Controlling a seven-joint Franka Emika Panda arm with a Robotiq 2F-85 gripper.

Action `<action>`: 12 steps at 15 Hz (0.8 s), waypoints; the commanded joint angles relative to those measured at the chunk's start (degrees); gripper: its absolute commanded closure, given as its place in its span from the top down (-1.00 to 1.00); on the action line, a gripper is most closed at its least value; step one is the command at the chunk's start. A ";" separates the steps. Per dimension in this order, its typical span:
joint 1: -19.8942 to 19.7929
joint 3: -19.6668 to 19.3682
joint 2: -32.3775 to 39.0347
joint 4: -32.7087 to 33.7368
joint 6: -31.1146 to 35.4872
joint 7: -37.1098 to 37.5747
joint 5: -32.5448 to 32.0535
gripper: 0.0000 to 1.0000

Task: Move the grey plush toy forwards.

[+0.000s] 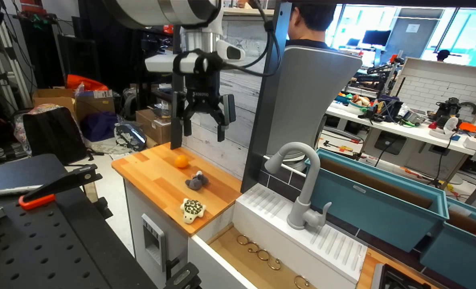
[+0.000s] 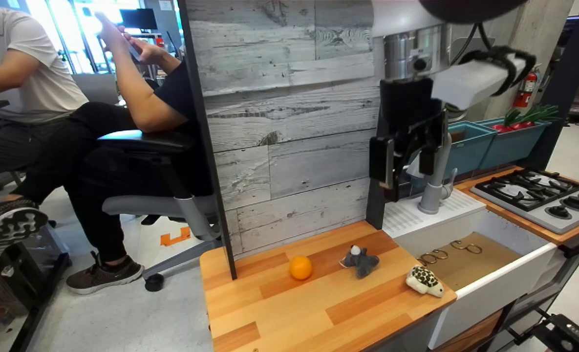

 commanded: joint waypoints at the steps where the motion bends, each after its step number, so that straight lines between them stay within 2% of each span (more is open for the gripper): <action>1: 2.56 -2.02 7.38 4.58 6.69 1.48 0.09 1.00; 5: 3.32 -1.72 14.17 9.37 10.38 0.01 2.69 1.00; 12: 4.14 -1.14 22.88 18.37 7.28 -1.12 6.94 1.00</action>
